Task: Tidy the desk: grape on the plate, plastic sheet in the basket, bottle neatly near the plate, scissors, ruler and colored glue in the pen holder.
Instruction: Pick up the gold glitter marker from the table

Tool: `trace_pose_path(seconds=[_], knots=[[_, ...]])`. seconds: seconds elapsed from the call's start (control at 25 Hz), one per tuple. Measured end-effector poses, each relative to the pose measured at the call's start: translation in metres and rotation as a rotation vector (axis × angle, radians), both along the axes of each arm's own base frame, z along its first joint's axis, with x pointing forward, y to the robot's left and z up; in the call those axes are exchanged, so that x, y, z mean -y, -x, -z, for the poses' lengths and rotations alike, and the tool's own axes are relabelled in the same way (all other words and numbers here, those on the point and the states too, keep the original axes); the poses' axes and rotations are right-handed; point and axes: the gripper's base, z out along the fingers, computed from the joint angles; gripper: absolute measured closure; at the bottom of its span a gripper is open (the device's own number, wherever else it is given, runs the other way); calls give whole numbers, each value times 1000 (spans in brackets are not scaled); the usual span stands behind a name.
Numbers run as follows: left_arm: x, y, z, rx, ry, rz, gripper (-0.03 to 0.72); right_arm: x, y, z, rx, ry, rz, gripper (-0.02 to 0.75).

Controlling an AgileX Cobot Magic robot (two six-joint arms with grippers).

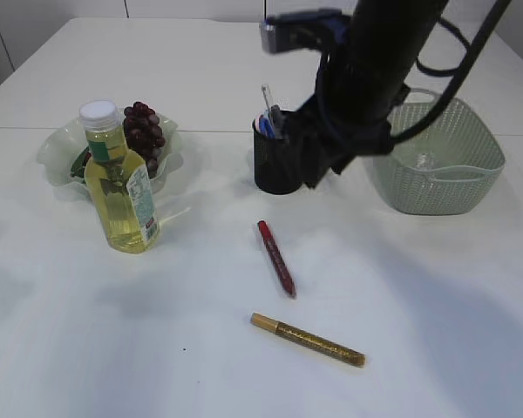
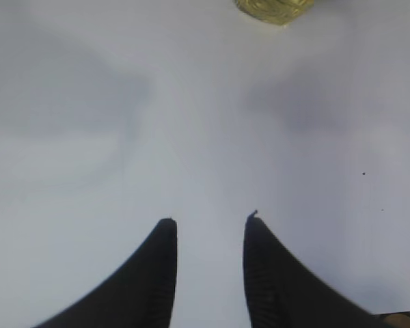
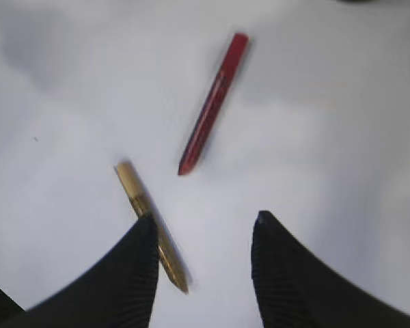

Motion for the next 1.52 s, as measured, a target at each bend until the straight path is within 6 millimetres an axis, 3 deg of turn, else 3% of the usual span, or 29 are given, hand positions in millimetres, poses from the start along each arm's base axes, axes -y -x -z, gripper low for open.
trace_pose_path(seconds=[0.2, 0.36, 0.6, 1.04, 1.52], knots=[[0, 0, 0, 2, 0, 0, 442, -8, 26, 48, -118, 154, -58, 373], [0, 0, 0, 2, 2, -1, 442, -15, 39, 69, -136, 173, -140, 378], [0, 0, 0, 3, 5, -2, 442, -27, 47, 81, -103, 96, -271, 413], [1, 0, 0, 5, 8, -3, 442, -30, 60, 99, -107, 65, -432, 416], [1, 0, 0, -1, 9, -2, 442, -37, 51, 142, -128, 89, -494, 362]])
